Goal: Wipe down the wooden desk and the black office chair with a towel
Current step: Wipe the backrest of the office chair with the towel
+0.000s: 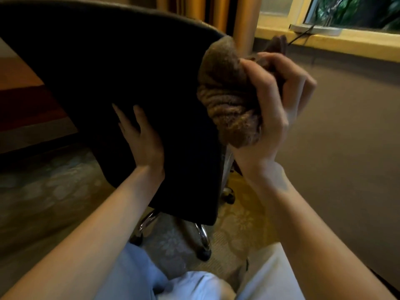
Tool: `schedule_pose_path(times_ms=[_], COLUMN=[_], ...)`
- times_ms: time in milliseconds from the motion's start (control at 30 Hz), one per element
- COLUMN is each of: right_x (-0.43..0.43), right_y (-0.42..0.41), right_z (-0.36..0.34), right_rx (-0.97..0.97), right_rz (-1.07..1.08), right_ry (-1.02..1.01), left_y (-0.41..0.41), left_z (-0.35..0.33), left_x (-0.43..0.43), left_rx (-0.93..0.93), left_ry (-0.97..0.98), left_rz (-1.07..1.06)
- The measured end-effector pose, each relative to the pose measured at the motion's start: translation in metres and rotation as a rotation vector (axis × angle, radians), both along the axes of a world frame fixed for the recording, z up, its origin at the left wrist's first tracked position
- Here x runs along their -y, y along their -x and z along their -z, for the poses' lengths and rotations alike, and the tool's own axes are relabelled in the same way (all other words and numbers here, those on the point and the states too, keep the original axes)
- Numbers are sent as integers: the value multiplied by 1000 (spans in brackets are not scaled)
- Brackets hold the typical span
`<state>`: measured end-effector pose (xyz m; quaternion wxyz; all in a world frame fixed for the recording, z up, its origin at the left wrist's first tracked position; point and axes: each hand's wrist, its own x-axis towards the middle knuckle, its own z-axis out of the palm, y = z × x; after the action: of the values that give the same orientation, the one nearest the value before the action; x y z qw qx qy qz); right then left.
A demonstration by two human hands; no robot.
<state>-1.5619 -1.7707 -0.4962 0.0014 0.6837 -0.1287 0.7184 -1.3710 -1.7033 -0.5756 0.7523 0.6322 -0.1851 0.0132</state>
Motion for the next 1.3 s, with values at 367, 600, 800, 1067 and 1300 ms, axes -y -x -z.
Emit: schedule_pose_path(times_ms=[367, 600, 800, 1067, 1300], right_x=[20, 11, -9, -40, -44], right_y=[-43, 0, 38, -5, -64], right_z=[159, 204, 172, -7, 47], right_rx=[-215, -592, -678, -141, -218], right_rz=[139, 53, -74, -185, -294], right_ry=[-30, -137, -400, -137, -222], left_y=[4, -12, -32, -28, -26], left_z=[-8, -13, -16, -65, -117], left_x=[4, 12, -22, -77, -112], left_rx=[-129, 29, -205, -191, -162], left_ry=[21, -272, -99, -5, 14], left_rz=[199, 81, 248, 275, 203])
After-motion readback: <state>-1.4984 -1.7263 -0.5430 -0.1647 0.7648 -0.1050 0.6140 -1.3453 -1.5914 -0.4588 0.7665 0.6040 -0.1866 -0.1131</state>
